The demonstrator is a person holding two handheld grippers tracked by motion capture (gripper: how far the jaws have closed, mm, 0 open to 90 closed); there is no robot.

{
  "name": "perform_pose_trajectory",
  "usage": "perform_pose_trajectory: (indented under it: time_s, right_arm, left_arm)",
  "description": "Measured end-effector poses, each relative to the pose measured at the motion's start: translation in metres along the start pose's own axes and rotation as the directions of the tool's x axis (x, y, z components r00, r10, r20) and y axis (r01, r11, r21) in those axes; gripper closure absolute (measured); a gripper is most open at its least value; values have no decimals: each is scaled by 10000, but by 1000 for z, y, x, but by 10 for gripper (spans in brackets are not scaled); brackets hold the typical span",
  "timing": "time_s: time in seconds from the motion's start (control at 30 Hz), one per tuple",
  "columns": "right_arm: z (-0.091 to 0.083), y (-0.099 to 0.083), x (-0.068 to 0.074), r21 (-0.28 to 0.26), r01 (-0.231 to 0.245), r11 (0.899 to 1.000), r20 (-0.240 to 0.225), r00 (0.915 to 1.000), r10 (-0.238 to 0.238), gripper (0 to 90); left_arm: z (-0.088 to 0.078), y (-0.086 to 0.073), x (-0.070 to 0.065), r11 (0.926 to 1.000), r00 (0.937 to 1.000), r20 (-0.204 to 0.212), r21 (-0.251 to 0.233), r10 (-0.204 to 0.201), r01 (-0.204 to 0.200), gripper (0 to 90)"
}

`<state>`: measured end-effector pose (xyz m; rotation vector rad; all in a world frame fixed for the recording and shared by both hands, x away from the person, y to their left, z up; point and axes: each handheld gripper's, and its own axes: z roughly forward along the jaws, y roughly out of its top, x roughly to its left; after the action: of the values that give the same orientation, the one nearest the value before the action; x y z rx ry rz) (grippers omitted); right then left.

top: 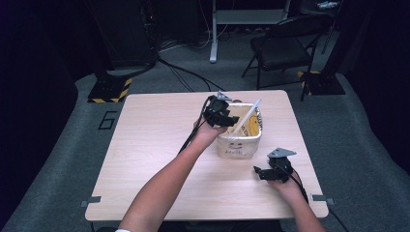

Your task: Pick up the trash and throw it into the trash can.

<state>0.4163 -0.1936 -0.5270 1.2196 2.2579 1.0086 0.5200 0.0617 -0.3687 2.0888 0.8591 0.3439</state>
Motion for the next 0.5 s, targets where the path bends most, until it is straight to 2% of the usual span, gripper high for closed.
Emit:
perform_pose_trajectory:
  time_s: [0.23, 0.5]
  right_arm:
    - [0, 0, 0, -6, 14, 10000, -1, 10000, -14, 183]
    - [0, 0, 0, -7, 28, 10000, -7, 10000, -28, 183]
  left_arm:
    - [-20, -11, 10, 9997, 9996, -259, -221, -149, 144, 471]
    - [-42, -24, 21, 9995, 9985, -541, -301, -116, 100, 462]
